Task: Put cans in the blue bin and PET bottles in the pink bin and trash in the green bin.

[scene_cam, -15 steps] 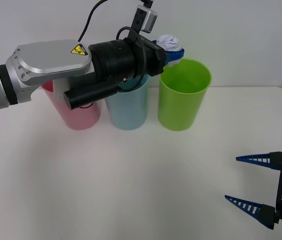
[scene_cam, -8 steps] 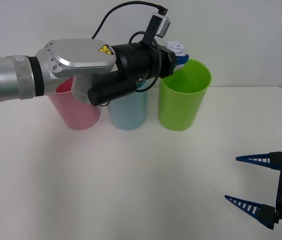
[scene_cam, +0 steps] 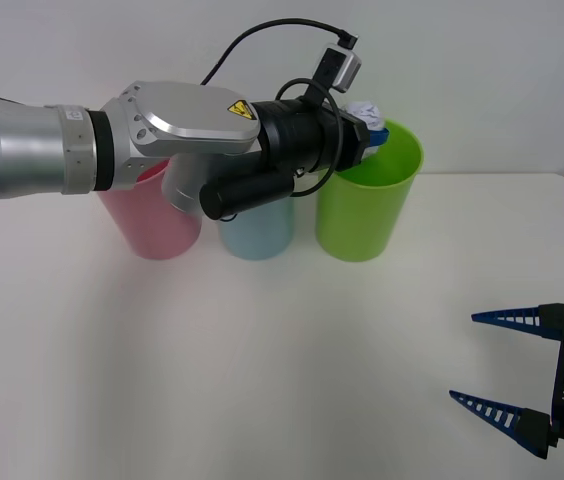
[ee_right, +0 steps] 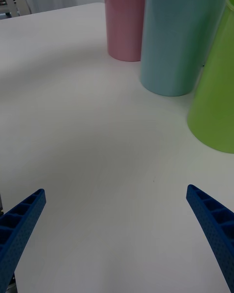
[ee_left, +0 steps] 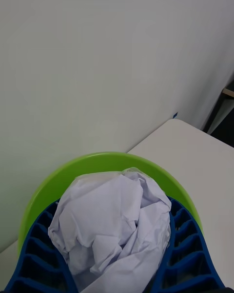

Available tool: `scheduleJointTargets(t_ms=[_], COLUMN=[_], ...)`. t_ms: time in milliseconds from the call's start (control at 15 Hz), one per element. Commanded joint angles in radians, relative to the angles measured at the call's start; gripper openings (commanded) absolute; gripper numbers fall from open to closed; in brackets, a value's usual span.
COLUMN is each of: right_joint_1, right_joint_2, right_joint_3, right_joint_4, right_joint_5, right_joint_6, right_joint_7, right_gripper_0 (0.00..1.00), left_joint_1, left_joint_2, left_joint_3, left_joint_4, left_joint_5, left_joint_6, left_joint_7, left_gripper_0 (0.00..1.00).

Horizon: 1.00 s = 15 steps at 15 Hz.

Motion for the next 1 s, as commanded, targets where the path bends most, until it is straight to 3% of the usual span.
scheduleJointTargets(t_ms=[67, 733, 800, 867, 933, 1000], right_joint_1=[0.0, 0.0, 0.0, 0.0, 0.0, 0.0], right_joint_2=[0.0, 0.0, 0.0, 0.0, 0.0, 0.0], right_joint_3=[0.0, 0.0, 0.0, 0.0, 0.0, 0.0], right_joint_4=[0.0, 0.0, 0.0, 0.0, 0.0, 0.0], right_joint_5=[0.0, 0.0, 0.0, 0.0, 0.0, 0.0], right_joint_6=[0.0, 0.0, 0.0, 0.0, 0.0, 0.0], right_joint_7=[0.0, 0.0, 0.0, 0.0, 0.0, 0.0], right_gripper_0=[1.0, 1.0, 1.0, 1.0, 1.0, 1.0], left_joint_1=[-0.003, -0.011, -0.011, -0.012, -0.014, -0.014], left_joint_2=[-0.034, -0.052, -0.052, -0.052, -0.052, -0.052], left_joint_3=[0.0, -0.001, -0.001, -0.001, -0.001, -0.001], left_joint_4=[0.046, 0.076, 0.084, 0.089, 0.092, 0.093], left_joint_5=[0.003, 0.023, 0.023, 0.023, 0.023, 0.023], left_joint_6=[0.001, 0.001, 0.001, 0.001, 0.001, 0.001], left_joint_7=[-0.011, -0.019, -0.021, -0.022, -0.022, -0.022], left_gripper_0=[0.0, 0.0, 0.14, 0.37, 0.51, 0.72])
